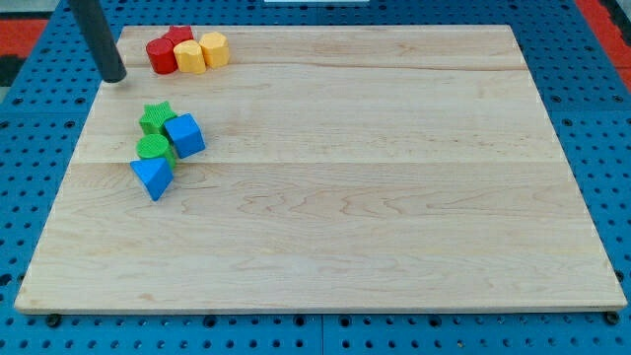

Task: Move red star into yellow blocks

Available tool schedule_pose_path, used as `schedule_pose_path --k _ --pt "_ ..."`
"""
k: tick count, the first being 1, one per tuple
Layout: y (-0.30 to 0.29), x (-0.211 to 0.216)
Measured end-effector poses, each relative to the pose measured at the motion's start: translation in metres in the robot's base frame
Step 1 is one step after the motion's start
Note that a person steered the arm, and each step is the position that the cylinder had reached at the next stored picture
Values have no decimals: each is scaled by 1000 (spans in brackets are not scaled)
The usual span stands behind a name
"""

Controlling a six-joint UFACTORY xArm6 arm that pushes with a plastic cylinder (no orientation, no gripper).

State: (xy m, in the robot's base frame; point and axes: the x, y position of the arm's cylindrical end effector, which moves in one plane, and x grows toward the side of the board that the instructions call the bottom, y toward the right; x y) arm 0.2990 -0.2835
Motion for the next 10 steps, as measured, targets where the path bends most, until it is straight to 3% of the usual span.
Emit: schedule_pose_path --k 1,4,5,8,10 --pt "-22 -30" --pt "-16 -82" --pt "11 -92" --pt "111 -95" --pt "135 -73"
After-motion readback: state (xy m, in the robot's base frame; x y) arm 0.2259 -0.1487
